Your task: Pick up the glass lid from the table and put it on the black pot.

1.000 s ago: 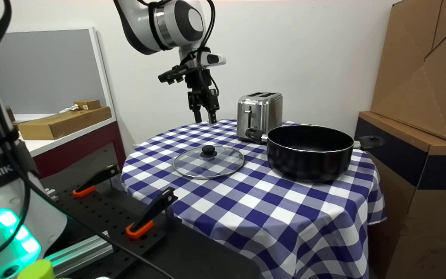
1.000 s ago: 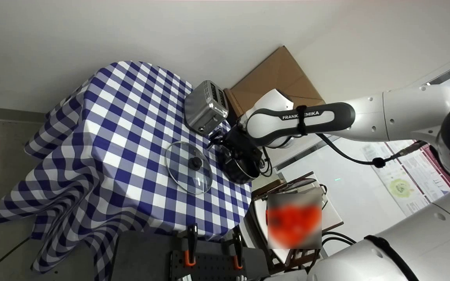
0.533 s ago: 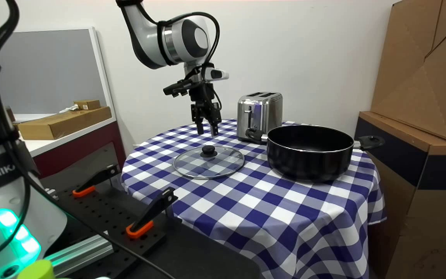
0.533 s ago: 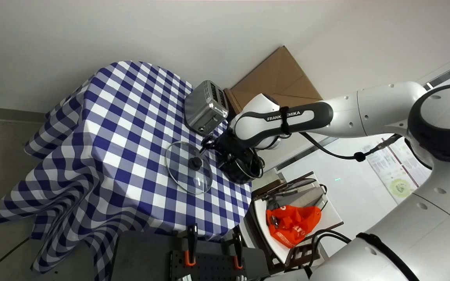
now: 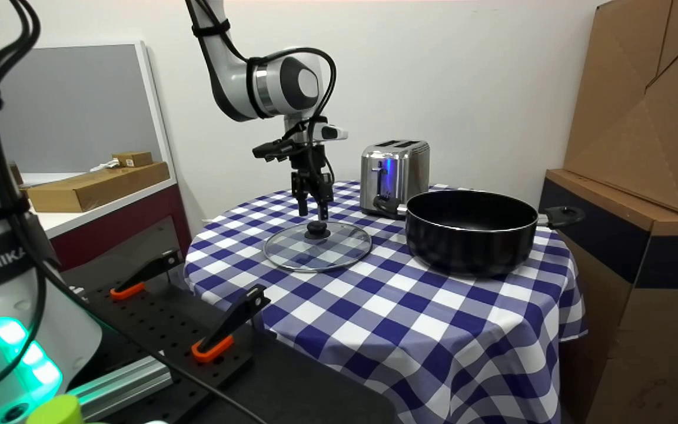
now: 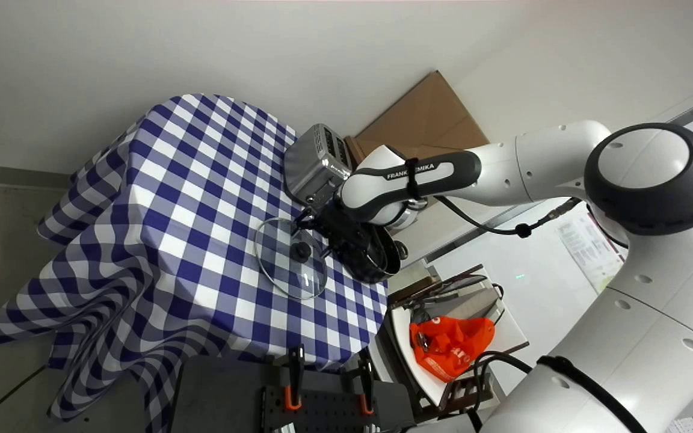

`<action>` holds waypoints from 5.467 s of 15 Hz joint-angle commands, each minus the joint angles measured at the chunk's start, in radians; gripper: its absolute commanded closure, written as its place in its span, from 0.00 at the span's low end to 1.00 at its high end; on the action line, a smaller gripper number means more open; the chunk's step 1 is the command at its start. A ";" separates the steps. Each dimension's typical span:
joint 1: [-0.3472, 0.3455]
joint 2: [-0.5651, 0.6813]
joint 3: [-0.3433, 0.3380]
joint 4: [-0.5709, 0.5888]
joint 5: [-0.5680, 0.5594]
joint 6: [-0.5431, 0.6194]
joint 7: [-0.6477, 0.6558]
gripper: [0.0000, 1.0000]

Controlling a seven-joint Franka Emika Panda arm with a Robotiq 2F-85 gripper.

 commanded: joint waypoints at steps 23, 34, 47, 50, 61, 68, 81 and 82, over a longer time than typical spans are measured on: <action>0.043 -0.027 -0.004 0.012 0.102 0.015 -0.189 0.75; -0.018 -0.392 0.038 0.008 0.209 -0.258 -0.309 0.75; -0.277 -0.433 -0.140 0.140 0.215 -0.309 -0.338 0.75; -0.314 -0.371 -0.171 0.197 0.228 -0.316 -0.341 0.75; -0.346 -0.060 -0.166 0.485 0.311 -0.379 -0.339 0.75; -0.348 0.093 -0.159 0.623 0.310 -0.415 -0.326 0.75; -0.315 0.177 -0.173 0.629 0.283 -0.336 -0.298 0.75; -0.317 0.177 -0.172 0.626 0.287 -0.336 -0.300 0.75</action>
